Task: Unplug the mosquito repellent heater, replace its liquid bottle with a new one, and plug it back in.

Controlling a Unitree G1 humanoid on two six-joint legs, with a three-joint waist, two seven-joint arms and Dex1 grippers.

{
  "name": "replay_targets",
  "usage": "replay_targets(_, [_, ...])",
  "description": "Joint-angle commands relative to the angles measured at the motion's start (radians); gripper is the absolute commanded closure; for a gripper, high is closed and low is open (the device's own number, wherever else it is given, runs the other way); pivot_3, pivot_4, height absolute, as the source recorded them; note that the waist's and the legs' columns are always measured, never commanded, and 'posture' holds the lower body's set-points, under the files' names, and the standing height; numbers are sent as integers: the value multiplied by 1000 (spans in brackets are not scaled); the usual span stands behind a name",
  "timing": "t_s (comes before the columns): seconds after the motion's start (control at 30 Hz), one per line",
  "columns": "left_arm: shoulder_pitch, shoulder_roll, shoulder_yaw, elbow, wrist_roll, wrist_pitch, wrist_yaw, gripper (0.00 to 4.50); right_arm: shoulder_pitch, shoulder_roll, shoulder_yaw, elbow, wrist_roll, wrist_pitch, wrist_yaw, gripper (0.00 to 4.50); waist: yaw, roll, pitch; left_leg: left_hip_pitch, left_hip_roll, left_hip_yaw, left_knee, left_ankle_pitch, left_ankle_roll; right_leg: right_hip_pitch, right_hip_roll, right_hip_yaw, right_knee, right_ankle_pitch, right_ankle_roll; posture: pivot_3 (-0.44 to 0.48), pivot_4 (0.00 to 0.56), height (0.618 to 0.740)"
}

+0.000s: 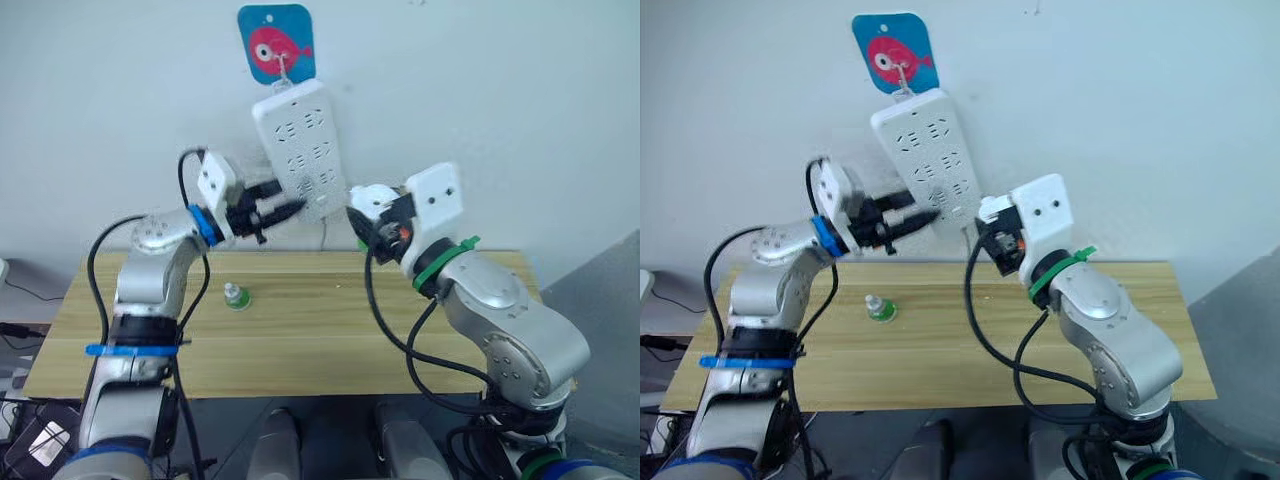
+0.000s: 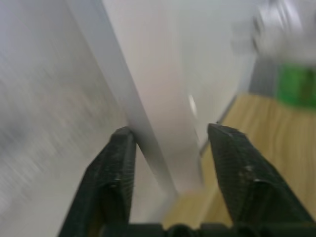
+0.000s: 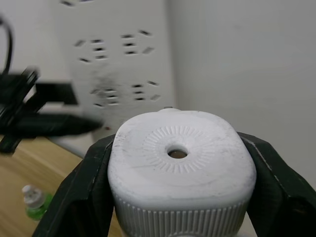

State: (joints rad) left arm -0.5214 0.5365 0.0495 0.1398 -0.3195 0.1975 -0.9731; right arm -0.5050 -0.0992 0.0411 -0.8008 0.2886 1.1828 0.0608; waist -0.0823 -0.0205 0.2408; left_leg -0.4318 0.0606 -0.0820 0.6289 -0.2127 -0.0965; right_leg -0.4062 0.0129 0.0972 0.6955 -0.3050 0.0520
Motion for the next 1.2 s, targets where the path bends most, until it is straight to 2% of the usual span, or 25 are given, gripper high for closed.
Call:
replay_targets(0.03, [108,7,16,-173,-15,-46,13,948,24,32,-113,-40,49,-45,19,1513,-5,0,0,-1,1,0,0,0,0,-1,0,0,0,0,-1,-111,235,735])
replay_targets(0.13, [235,-13,15,-326,-72,15,38,9,43,72,-180,-40,89,-38,22,1513,-5,1,1,0,2,-1,-1,0,0,-2,1,0,2,-1,-2,-107,237,735])
replay_targets(0.23, [349,-54,-41,-479,-98,21,60,0,34,163,-251,-46,164,-10,5,1513,-7,1,1,0,2,0,-1,0,0,-1,2,1,2,-1,-2,-106,238,735])
replay_targets(0.3, [377,-94,-87,-533,-86,1,84,0,22,230,-294,-53,221,16,-14,1513,-7,1,1,1,2,1,0,0,0,-1,1,2,3,-1,-2,-106,238,735])
replay_targets(0.43, [333,-213,-161,-528,-9,-64,193,0,-6,362,-390,-57,355,75,-79,1513,0,2,1,1,1,1,1,0,0,0,1,1,2,-1,-2,-117,237,735])
replay_targets(0.53, [293,-276,-180,-498,34,-120,252,0,-17,399,-433,-44,490,89,-153,1513,-5,2,1,1,0,1,1,0,0,1,1,2,2,-1,-1,-128,237,735])
replay_targets(0.7, [268,-312,-186,-484,27,-148,276,0,-2,358,-446,-18,686,59,-285,1513,-25,2,1,1,1,1,-1,0,0,0,2,2,2,-1,-2,-131,236,735])
replay_targets(0.9, [277,-325,-213,-491,15,-133,288,0,21,276,-395,22,923,-36,-444,1513,-33,2,1,1,1,1,0,0,0,0,2,2,2,-1,-2,-131,234,735])
replay_targets(1.13, [267,-324,-195,-505,-2,-124,307,0,42,166,-316,49,1081,-150,-561,1513,-33,2,1,1,1,1,0,0,0,0,2,2,2,-1,-1,-125,231,735])
replay_targets(1.2, [262,-316,-195,-506,-4,-134,299,401,48,132,-290,55,1111,-185,-578,1513,-33,2,1,1,1,1,0,0,0,0,2,2,2,-1,-1,-122,231,735])
